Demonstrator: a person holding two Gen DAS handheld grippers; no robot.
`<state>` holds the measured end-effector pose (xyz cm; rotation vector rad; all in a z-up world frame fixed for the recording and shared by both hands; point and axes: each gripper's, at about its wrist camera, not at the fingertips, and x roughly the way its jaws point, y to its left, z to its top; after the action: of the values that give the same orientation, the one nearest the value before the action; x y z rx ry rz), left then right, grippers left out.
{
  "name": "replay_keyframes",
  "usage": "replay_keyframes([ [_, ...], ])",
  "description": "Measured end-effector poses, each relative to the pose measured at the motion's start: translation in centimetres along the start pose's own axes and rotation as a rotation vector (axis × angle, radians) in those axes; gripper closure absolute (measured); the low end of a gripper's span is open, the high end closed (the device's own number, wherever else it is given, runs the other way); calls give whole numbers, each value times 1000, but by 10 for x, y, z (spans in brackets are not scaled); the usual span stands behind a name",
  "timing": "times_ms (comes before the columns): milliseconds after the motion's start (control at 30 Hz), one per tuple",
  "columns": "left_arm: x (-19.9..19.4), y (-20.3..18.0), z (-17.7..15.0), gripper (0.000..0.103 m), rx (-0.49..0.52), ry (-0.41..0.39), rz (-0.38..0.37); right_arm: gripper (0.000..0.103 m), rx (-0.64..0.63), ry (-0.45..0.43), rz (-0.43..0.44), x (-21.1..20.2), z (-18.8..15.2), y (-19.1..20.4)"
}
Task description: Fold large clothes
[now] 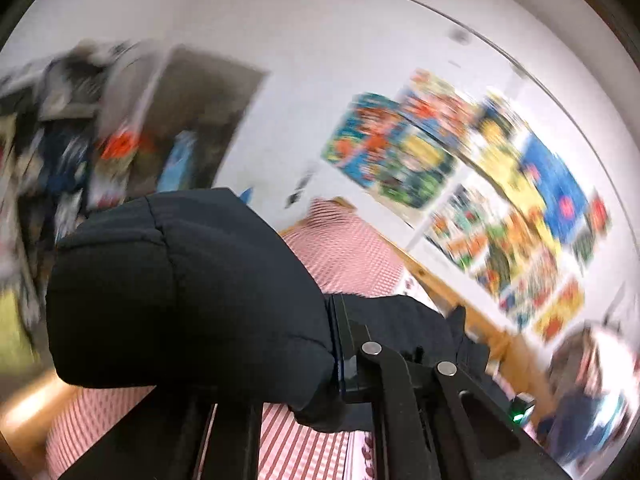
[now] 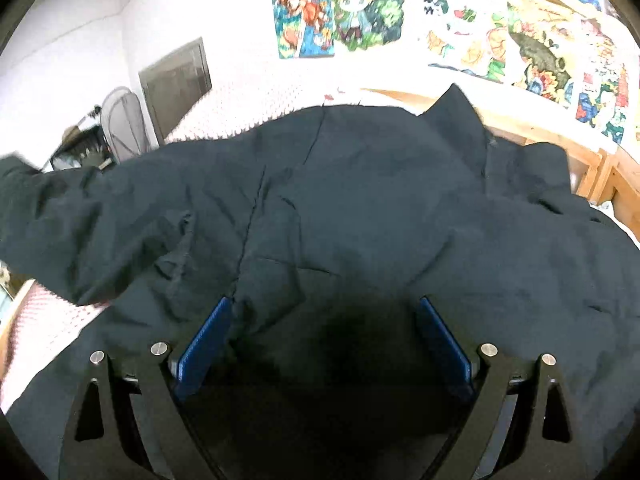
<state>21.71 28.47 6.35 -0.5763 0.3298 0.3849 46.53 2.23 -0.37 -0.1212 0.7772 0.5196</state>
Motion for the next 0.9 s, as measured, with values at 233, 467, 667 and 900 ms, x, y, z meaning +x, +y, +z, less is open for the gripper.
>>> replay_keyframes([
  [233,12,-112,42,92,350,-33,-104,12,149,-94,61,-60,-3,-59],
  [467,22,-214,22,92,549,11,-231,12,384,-125,147,-92,-31,-122],
  [667,38,-282,-22,92,641,104,-349,12,407,-138,68,-110,-57,-157],
  [900,72,-329,-103,92,746,304,-433,12,496,-140,1,-120,-85,-213],
])
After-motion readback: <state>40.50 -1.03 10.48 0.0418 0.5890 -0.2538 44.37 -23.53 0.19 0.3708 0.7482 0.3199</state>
